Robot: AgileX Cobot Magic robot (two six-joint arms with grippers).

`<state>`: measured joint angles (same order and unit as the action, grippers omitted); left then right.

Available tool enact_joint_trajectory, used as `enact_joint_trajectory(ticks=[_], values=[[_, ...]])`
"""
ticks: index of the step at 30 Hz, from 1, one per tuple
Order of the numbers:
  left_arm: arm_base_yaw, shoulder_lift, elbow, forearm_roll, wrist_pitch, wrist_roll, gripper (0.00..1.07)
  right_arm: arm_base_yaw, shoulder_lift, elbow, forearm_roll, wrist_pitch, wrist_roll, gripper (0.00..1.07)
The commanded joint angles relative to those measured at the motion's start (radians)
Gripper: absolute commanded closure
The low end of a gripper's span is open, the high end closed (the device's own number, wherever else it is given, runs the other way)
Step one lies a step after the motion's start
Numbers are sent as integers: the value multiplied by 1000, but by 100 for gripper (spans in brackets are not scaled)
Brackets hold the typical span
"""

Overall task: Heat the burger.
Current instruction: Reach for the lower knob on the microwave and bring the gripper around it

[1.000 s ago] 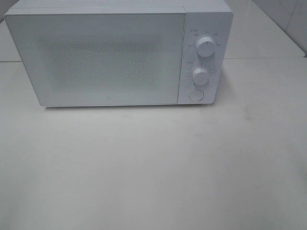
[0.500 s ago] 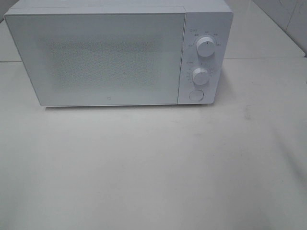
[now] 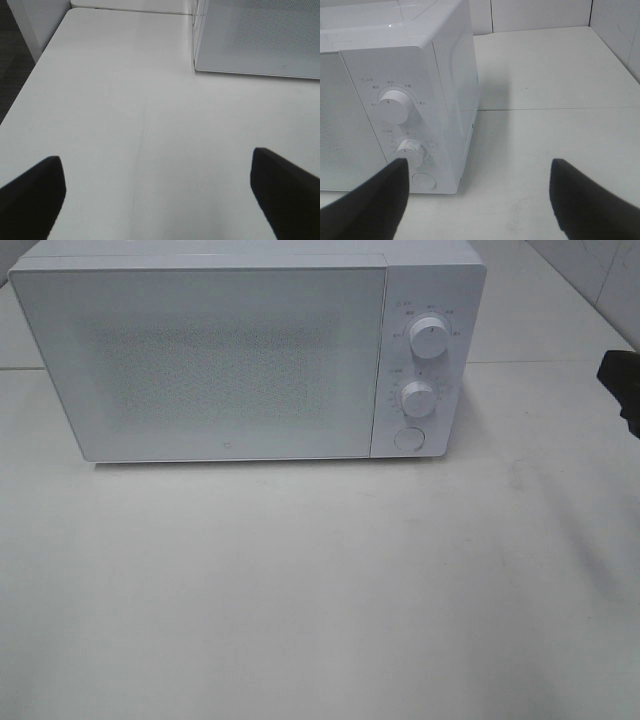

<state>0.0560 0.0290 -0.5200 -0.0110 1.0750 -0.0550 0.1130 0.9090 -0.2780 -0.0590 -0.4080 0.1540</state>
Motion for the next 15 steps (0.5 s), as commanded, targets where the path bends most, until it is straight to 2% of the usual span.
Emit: enact_joint_trajectory(ticks=[1,10,15], values=[[2,0,3,0,-8,-8,14,-5,90,2,-7,-145,5,32],[2,0,3,0,-8,-8,14,-5,268,2,1,-324,-21,31],[2,0,3,0,-8,-8,14,-4,369,2,102,-469,-126,29]])
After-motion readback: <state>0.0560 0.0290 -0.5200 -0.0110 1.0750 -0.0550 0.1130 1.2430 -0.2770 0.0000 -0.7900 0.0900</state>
